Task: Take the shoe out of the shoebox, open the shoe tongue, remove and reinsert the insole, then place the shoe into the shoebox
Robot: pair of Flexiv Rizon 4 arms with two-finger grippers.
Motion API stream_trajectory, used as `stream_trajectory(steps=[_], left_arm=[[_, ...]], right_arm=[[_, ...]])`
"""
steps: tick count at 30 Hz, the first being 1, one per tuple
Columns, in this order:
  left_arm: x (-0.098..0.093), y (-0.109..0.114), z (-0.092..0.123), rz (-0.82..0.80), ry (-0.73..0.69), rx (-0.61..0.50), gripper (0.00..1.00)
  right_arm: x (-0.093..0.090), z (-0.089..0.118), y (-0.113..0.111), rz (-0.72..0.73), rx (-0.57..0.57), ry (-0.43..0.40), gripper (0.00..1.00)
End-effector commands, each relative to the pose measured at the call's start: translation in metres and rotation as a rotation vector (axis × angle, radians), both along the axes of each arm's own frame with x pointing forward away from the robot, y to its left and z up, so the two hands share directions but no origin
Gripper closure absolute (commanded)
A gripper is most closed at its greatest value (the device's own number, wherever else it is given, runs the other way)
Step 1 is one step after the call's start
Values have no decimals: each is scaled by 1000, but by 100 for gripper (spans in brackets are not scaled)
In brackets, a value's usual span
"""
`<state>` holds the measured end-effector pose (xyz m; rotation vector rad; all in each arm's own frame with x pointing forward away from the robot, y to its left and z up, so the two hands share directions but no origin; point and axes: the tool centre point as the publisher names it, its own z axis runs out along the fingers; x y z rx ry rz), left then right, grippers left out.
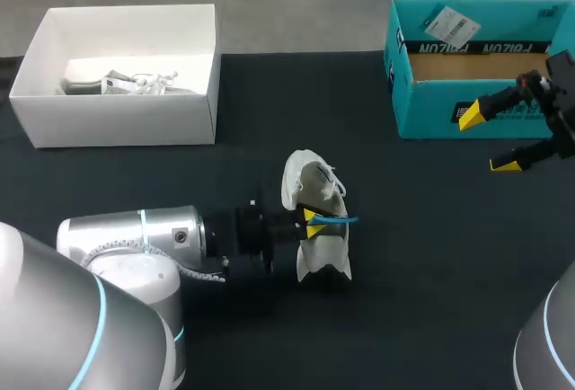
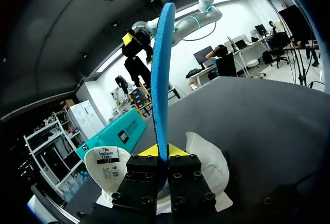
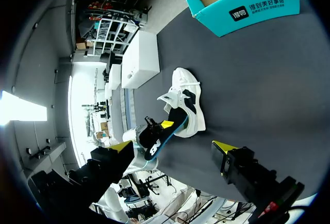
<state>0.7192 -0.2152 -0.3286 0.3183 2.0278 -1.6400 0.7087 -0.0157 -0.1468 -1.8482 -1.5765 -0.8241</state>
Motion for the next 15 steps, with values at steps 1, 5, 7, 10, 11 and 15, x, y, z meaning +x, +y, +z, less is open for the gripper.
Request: stream_trajectory(steps=[1, 5, 7, 10, 11, 15], left_arm=[[-1, -1, 7, 3, 2, 7, 69], [-5, 2, 17, -11, -6, -5, 27], [-9, 4, 24, -21, -14, -17, 32], [-16, 6, 33, -38, -25, -40, 45], [-17, 6, 35, -41, -23, -46, 46], [-25, 4, 43, -73, -22, -60, 62]], right_arm=[[-1, -1, 0, -2, -2, 0, 0], [-1, -1, 0, -2, -2, 0, 0], [-1, -1, 0, -2, -2, 0, 0], [-1, -1, 0, -2, -2, 0, 0], [-1, -1, 0, -2, -2, 0, 0], [-1, -1, 0, -2, -2, 0, 0]])
